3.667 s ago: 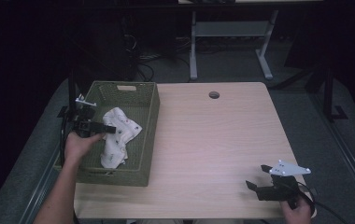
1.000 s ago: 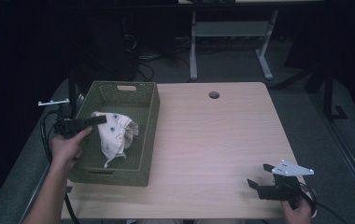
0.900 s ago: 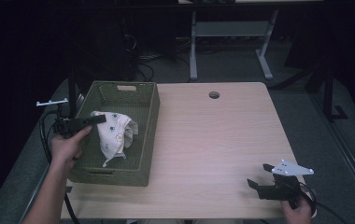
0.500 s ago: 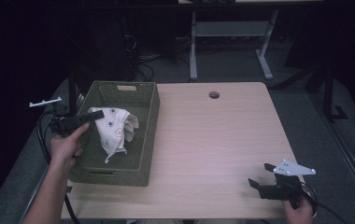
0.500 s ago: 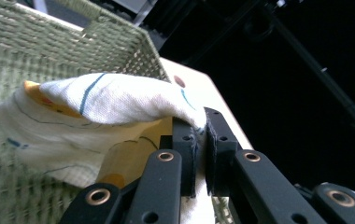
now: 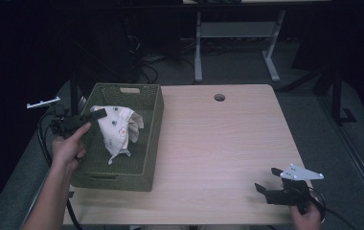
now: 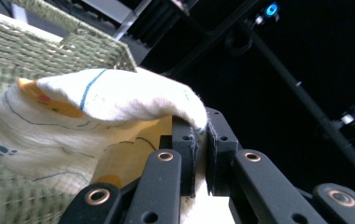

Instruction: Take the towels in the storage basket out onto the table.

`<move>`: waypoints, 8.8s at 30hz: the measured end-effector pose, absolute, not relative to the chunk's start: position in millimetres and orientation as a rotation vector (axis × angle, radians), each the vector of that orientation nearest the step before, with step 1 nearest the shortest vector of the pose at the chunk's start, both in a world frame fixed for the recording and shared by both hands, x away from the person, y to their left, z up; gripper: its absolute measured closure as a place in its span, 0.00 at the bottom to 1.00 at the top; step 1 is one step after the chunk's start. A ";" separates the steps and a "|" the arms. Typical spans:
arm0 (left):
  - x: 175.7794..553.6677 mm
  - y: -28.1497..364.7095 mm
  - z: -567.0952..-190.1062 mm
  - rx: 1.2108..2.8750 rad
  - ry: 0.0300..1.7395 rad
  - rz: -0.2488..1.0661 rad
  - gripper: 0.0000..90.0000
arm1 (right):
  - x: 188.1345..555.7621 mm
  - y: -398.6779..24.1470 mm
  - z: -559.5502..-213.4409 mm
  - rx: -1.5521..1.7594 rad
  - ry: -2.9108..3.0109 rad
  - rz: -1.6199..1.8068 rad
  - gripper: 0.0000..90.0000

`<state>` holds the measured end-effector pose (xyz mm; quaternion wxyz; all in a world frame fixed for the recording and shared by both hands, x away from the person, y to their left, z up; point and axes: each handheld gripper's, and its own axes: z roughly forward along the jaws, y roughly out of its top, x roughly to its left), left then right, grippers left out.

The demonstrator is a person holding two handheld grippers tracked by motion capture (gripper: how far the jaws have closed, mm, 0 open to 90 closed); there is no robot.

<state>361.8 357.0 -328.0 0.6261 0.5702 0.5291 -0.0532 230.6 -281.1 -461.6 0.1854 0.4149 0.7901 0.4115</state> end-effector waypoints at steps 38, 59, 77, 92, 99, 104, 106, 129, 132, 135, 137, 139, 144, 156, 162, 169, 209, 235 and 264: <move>356.7 341.9 -277.4 1.303 1.104 -0.094 0.94 | 232.4 -284.8 -461.5 1.179 2.199 1.176 0.16; 363.5 297.4 -263.3 1.347 1.017 -0.153 0.94 | 233.5 -282.9 -460.7 1.161 2.210 1.178 0.16; 371.7 252.3 -254.6 1.397 0.949 -0.203 0.94 | 233.9 -283.1 -460.1 1.165 2.202 1.184 0.16; 382.3 206.0 -269.9 1.441 0.920 -0.264 0.94 | 233.4 -285.0 -459.4 1.152 2.201 1.190 0.16; 388.7 180.9 -284.3 1.469 0.908 -0.293 0.94 | 233.6 -285.7 -459.6 1.158 2.198 1.202 0.16; 393.8 163.0 -296.6 1.474 0.911 -0.323 0.94 | 233.2 -286.2 -459.3 1.154 2.196 1.204 0.16; 394.3 155.4 -301.3 1.485 0.903 -0.330 0.94 | 232.7 -286.3 -458.9 1.155 2.196 1.205 0.16; 397.3 97.3 -352.4 1.526 0.975 -0.339 0.94 | 230.7 -288.2 -456.8 1.151 2.186 1.218 0.16; 397.7 89.8 -361.7 1.519 0.976 -0.346 0.94 | 230.9 -288.1 -456.8 1.151 2.187 1.216 0.16; 397.3 81.7 -371.9 1.540 0.983 -0.335 0.94 | 231.5 -288.1 -457.2 1.145 2.190 1.215 0.16; 396.9 78.0 -378.9 1.550 0.994 -0.325 0.94 | 230.8 -288.3 -456.9 1.149 2.190 1.215 0.16; 396.9 75.8 -385.8 1.539 1.007 -0.327 0.94 | 230.6 -289.1 -456.9 1.144 2.187 1.218 0.16; 395.0 69.1 -398.6 1.548 1.037 -0.293 0.94 | 231.1 -288.0 -457.0 1.148 2.189 1.216 0.16; 390.2 50.3 -444.6 1.547 1.151 -0.299 0.94 | 230.6 -287.6 -456.7 1.141 2.188 1.224 0.16; 389.0 47.2 -461.7 1.530 1.200 -0.301 0.94 | 230.9 -287.2 -456.7 1.130 2.191 1.227 0.16; 388.6 46.6 -474.6 1.539 1.229 -0.315 0.94 | 230.7 -287.2 -456.4 1.127 2.191 1.229 0.16; 359.3 80.8 -462.0 1.577 1.163 -0.173 0.42 | 231.8 -285.4 -457.0 1.133 2.200 1.210 0.16; 316.4 92.4 -457.2 1.688 1.033 -0.092 0.38 | 233.6 -286.2 -458.4 1.141 2.199 1.200 0.16; 250.7 119.1 -449.2 1.819 0.881 0.070 0.35 | 232.2 -282.2 -459.2 1.133 2.209 1.172 0.16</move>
